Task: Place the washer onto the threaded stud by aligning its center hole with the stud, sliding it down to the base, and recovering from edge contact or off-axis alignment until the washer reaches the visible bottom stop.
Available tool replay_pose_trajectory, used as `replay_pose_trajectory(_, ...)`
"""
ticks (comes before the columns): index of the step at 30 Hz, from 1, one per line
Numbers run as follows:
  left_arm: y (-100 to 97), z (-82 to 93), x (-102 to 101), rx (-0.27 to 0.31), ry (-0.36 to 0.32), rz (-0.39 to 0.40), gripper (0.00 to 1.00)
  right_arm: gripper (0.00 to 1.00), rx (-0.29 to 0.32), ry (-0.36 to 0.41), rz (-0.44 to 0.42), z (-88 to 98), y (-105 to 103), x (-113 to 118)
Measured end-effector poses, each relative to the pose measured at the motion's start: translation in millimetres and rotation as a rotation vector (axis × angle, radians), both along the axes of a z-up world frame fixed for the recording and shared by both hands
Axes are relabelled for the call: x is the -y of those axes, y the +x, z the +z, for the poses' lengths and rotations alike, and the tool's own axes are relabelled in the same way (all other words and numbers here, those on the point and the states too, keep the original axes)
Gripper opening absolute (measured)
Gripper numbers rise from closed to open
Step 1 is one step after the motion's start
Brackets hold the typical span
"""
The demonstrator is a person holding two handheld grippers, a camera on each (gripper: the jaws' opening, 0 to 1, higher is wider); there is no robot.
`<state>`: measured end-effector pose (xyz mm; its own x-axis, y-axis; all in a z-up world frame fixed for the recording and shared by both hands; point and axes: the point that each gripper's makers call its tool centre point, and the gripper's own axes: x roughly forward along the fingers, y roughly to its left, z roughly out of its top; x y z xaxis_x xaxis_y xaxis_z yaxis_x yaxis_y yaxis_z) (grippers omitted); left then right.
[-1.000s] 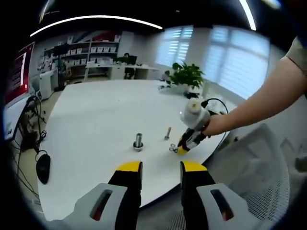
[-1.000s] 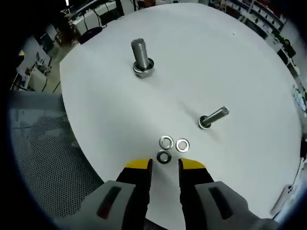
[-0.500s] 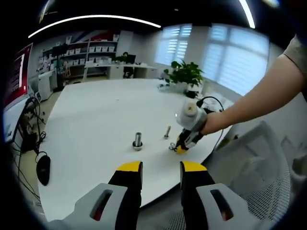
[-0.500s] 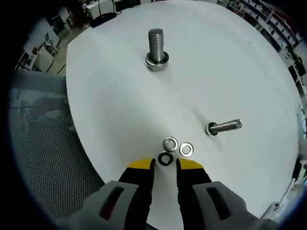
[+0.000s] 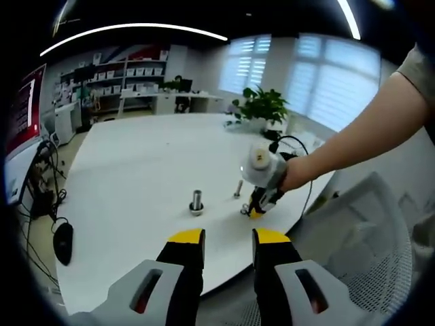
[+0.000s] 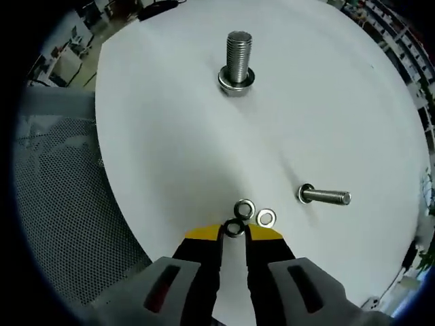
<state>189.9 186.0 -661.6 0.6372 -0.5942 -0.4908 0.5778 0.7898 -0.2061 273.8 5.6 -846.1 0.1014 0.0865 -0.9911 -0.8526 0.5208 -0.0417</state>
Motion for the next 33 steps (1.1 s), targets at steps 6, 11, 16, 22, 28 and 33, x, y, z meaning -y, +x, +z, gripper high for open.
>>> replay_pose_trajectory(6, 0.2, 0.1, -0.2, 0.001, -0.003, 0.003, 0.26, 0.16, 0.019, -0.006, -0.017, -0.3, 0.0, 0.9)
replay_pose_trajectory(11, 0.0, 0.9, -0.7, 0.005, -0.006, 0.005, 0.26, 0.15, 0.047, -0.009, -0.043, 0.3, -1.4, 0.6)
replay_pose_trajectory(16, 1.6, 2.8, -3.6, 0.015, -0.010, 0.022, 0.27, 0.15, 0.094, 0.041, -0.157, 1.0, 0.2, 3.3)
replay_pose_trajectory(22, 0.4, 1.3, -2.5, 0.013, -0.001, 0.013, 0.27, 0.15, 0.108, 0.078, -0.202, 1.0, 0.0, 6.2)
replay_pose_trajectory(28, 0.8, 2.1, -3.4, 0.014, -0.003, 0.019, 0.27, 0.14, 0.104, 0.066, -0.224, 2.0, 0.2, 5.1)
replay_pose_trajectory(33, 0.9, 0.8, -3.9, 0.010, 0.000, 0.021, 0.26, 0.14, 0.093, 0.071, -0.233, 1.6, 0.6, 7.2)
